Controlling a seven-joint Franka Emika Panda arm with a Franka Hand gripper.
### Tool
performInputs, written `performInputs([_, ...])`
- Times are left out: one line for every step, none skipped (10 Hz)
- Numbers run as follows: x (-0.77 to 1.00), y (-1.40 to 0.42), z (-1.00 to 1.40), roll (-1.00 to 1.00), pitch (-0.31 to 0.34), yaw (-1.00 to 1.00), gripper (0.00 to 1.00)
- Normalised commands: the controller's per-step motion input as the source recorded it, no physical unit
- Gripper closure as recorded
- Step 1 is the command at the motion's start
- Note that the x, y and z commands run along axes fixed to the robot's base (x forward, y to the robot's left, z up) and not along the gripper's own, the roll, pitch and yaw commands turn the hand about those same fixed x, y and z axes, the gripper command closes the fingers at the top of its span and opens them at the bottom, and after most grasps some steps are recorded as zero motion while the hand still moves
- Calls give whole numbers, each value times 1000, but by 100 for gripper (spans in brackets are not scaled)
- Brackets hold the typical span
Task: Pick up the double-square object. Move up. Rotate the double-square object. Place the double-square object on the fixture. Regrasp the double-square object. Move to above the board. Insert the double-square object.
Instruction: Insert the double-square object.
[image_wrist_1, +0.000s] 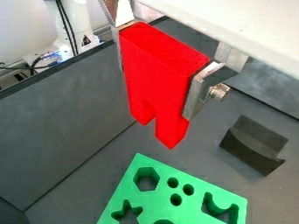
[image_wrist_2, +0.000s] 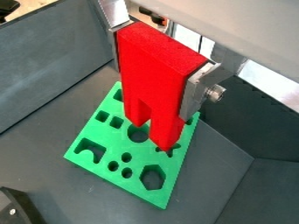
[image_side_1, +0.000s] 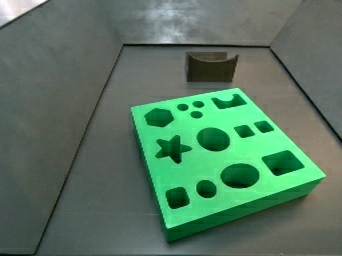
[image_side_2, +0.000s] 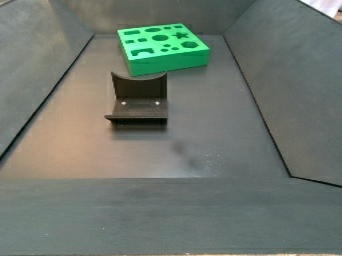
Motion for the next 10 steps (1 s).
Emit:
performInputs([337,-189,-243,11,-3,0,100])
performInputs([503,-151,-280,6,0,31,100])
performInputs([474,-169,-214,4,0,60,100])
performInputs([271,-57,0,0,0,0,100])
performInputs([31,-9,-9,0,-1,0,100])
performInputs([440,-109,-349,0,0,214,100])
performInputs([694,-186,-357,0,20,529,100])
performInputs([683,-269,-289,14,70,457,100])
performInputs([729,-254,-220,0,51,469,100])
performInputs([731,-277,-206,0,39,454,100])
